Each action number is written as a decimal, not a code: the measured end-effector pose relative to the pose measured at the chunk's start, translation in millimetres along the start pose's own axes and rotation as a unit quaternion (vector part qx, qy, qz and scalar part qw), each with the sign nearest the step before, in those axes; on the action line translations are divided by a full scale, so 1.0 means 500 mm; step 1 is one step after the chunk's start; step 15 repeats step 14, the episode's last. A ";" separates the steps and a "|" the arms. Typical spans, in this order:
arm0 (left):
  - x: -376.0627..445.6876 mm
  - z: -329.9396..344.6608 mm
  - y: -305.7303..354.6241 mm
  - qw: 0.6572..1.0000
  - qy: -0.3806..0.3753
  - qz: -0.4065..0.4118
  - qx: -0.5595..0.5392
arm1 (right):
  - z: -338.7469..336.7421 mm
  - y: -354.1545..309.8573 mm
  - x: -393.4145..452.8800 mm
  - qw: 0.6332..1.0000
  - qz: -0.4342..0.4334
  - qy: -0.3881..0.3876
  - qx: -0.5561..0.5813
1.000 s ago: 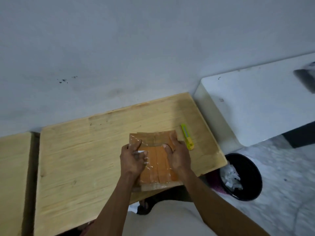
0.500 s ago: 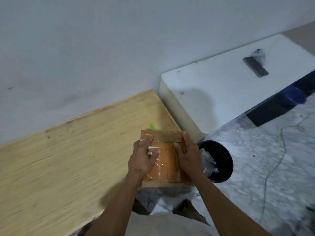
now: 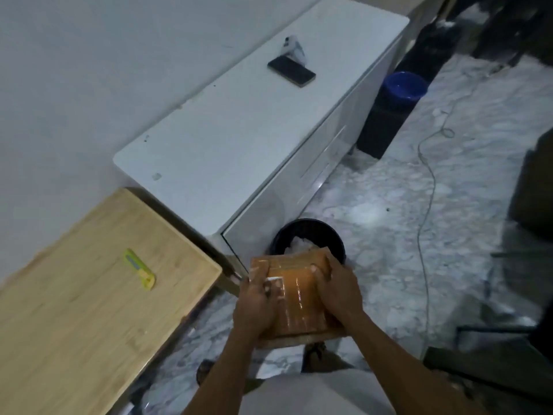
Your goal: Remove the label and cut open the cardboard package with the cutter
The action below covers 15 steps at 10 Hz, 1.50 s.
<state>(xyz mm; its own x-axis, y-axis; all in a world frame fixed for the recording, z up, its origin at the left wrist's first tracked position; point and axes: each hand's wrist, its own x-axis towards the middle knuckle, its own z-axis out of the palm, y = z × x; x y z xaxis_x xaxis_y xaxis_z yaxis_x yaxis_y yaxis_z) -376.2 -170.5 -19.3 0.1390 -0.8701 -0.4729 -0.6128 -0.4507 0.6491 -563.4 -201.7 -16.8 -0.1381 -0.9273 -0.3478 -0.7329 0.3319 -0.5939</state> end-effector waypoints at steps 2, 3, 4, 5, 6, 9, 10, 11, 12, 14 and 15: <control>0.051 0.103 0.072 0.998 -0.006 -0.029 0.049 | -0.061 0.088 0.056 0.996 0.065 -0.051 -0.016; 0.102 0.119 0.088 0.997 -0.019 -0.031 0.067 | -0.060 0.098 0.095 0.994 0.093 -0.059 -0.018; 0.155 0.130 0.090 0.994 -0.044 -0.040 0.092 | -0.051 0.098 0.133 0.991 0.114 -0.064 -0.023; 0.203 0.141 0.086 0.992 -0.062 -0.042 0.104 | -0.040 0.097 0.168 0.989 0.136 -0.056 -0.019; 0.263 0.156 0.088 0.991 -0.075 -0.046 0.097 | -0.022 0.108 0.227 0.987 0.148 -0.057 -0.027; 0.395 0.209 0.084 0.987 -0.099 -0.084 0.092 | 0.033 0.158 0.365 0.987 0.135 -0.083 -0.028; 0.440 0.233 0.076 0.987 -0.101 -0.087 0.086 | 0.048 0.174 0.414 0.988 0.125 -0.090 -0.030; 0.477 0.254 0.080 0.983 -0.110 -0.102 0.102 | 0.059 0.198 0.456 0.986 0.133 -0.093 -0.045; 0.480 0.256 0.108 0.982 -0.108 -0.101 0.118 | 0.055 0.207 0.474 0.984 0.137 -0.100 -0.051; 0.455 0.244 0.137 0.990 -0.078 -0.107 0.054 | 0.021 0.177 0.466 0.987 0.123 -0.100 0.010; 0.455 0.244 0.137 0.990 -0.078 -0.107 0.054 | 0.021 0.177 0.466 0.987 0.123 -0.100 0.010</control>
